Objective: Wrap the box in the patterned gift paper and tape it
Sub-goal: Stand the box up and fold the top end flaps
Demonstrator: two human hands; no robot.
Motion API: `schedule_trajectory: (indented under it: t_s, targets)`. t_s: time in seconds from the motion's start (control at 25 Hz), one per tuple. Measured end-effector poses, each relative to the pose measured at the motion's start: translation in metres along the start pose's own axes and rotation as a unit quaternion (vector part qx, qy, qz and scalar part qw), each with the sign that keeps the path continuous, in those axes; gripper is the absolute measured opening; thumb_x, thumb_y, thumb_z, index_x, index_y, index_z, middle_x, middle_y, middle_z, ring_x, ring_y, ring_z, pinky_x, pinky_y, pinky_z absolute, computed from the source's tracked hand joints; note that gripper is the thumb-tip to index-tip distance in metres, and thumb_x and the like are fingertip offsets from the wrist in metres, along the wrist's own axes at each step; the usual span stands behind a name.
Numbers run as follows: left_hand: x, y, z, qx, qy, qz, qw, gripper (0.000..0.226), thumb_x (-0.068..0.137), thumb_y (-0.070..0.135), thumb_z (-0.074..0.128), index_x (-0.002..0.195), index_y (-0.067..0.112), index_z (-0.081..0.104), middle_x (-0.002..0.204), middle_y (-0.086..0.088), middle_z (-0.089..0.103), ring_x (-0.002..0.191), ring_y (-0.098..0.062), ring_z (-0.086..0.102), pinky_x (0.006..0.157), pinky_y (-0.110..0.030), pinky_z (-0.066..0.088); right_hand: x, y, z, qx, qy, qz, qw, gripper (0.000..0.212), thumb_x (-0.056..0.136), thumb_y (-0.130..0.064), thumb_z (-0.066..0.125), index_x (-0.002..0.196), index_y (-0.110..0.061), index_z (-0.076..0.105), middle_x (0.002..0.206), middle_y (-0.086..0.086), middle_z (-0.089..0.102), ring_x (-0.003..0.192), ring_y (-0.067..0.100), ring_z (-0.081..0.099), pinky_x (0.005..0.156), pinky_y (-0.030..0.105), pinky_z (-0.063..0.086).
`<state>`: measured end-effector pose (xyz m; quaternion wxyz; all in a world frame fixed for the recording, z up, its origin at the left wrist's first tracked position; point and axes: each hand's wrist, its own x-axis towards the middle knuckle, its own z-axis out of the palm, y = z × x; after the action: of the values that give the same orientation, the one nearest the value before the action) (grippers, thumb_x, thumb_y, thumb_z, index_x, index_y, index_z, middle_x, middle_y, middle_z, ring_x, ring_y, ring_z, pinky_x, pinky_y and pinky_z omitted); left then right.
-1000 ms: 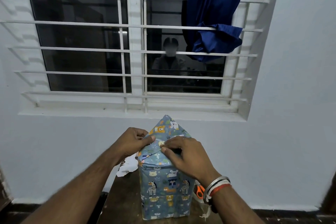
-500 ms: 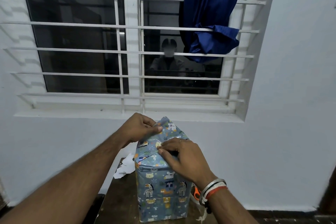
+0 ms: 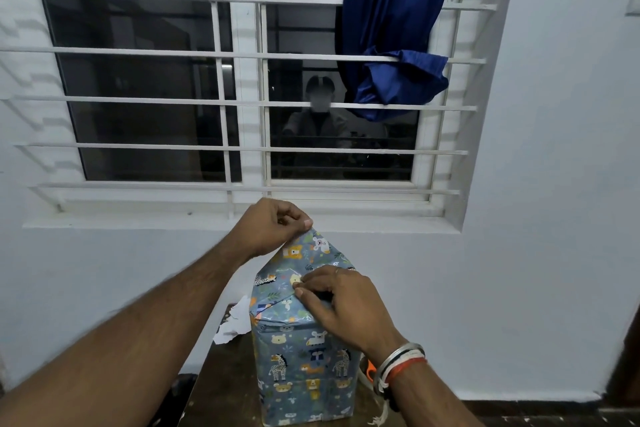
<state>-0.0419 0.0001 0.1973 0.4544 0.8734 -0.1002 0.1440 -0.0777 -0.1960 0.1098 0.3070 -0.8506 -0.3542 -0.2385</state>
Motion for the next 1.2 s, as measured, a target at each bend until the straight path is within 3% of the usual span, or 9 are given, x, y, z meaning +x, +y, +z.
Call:
schedule_trajectory:
  t_s: [0.16,0.36,0.44,0.52,0.56,0.64,0.76,0.96,1.2]
  targets:
    - [-0.04,-0.033,0.025,0.006,0.007,-0.011,1.0,0.05,0.079,0.048,0.084,0.12,0.045,0.056,0.106,0.013,0.073,0.091,-0.002,0.072,0.083,-0.028,0.058,0.0,0.0,-0.001,-0.012,0.0,-0.014,1.0,0.031,0.1,-0.045,0.055,0.108,-0.028,0.08,0.114,-0.017,0.074,0.101,0.0,0.066,0.082,0.013,0.047]
    - [-0.051,-0.049,0.036,-0.015,0.041,-0.027,0.999,0.063,0.076,0.048,0.086,0.129,0.044,0.052,0.111,0.019,0.073,0.094,0.002,0.071,0.091,-0.033,0.058,-0.003,0.001,-0.006,0.009,-0.02,-0.032,0.999,0.025,0.098,-0.037,0.061,0.118,-0.031,0.075,0.114,-0.015,0.075,0.102,0.001,0.067,0.089,0.019,0.052]
    - [-0.051,-0.049,0.036,-0.014,0.035,-0.026,0.999,0.068,0.072,0.051,0.089,0.129,0.045,0.052,0.111,0.018,0.073,0.094,0.0,0.072,0.088,-0.033,0.059,-0.004,0.005,-0.014,0.109,0.012,0.019,0.994,0.024,0.095,-0.027,0.068,0.119,-0.031,0.074,0.107,-0.016,0.076,0.098,-0.001,0.069,0.089,0.022,0.054]
    - [-0.052,-0.049,0.036,-0.016,0.036,-0.033,0.999,0.071,0.069,0.051,0.09,0.128,0.045,0.051,0.111,0.018,0.073,0.092,-0.002,0.072,0.085,-0.034,0.06,-0.001,0.021,-0.024,0.154,0.082,0.111,0.978,0.034,0.091,-0.025,0.076,0.124,-0.031,0.069,0.113,-0.02,0.072,0.103,-0.005,0.065,0.093,0.019,0.052]
    - [-0.052,-0.049,0.037,-0.018,0.036,-0.035,0.999,0.071,0.069,0.05,0.091,0.128,0.045,0.051,0.111,0.018,0.072,0.092,-0.001,0.072,0.085,-0.034,0.06,0.002,0.031,-0.03,0.155,0.071,0.17,0.971,0.043,0.089,-0.03,0.079,0.13,-0.031,0.065,0.118,-0.02,0.068,0.106,-0.006,0.062,0.094,0.018,0.05]
    - [-0.051,-0.049,0.037,-0.023,0.037,-0.037,0.998,0.071,0.069,0.048,0.092,0.127,0.045,0.051,0.111,0.019,0.071,0.093,-0.002,0.072,0.084,-0.033,0.06,0.006,0.047,-0.038,0.203,-0.032,0.257,0.944,0.053,0.087,-0.041,0.081,0.134,-0.024,0.064,0.12,-0.011,0.069,0.104,-0.001,0.065,0.097,0.024,0.053]
    - [-0.048,-0.05,0.037,-0.024,0.043,-0.036,0.998,0.071,0.068,0.048,0.092,0.127,0.043,0.054,0.115,0.018,0.07,0.097,-0.003,0.07,0.087,-0.033,0.059,0.018,0.056,-0.044,0.289,-0.103,0.28,0.91,0.031,0.09,-0.032,0.08,0.113,-0.011,0.076,0.1,0.006,0.08,0.093,0.017,0.076,0.092,0.038,0.061]
    - [-0.047,-0.056,0.037,-0.028,0.047,-0.039,0.998,0.066,0.065,0.051,0.093,0.123,0.039,0.063,0.111,0.019,0.074,0.095,0.001,0.071,0.09,-0.035,0.059,0.03,0.056,-0.046,0.291,-0.099,0.262,0.915,0.014,0.088,-0.014,0.081,0.092,-0.001,0.079,0.09,0.018,0.078,0.09,0.032,0.076,0.081,0.035,0.063]
    - [-0.046,-0.059,0.037,-0.034,0.043,-0.043,0.998,0.063,0.063,0.053,0.092,0.118,0.039,0.066,0.106,0.019,0.075,0.092,0.001,0.072,0.089,-0.038,0.06,0.037,0.058,-0.04,0.25,-0.085,0.229,0.937,0.014,0.086,-0.021,0.083,0.086,-0.007,0.081,0.08,0.017,0.077,0.079,0.026,0.075,0.08,0.037,0.06]
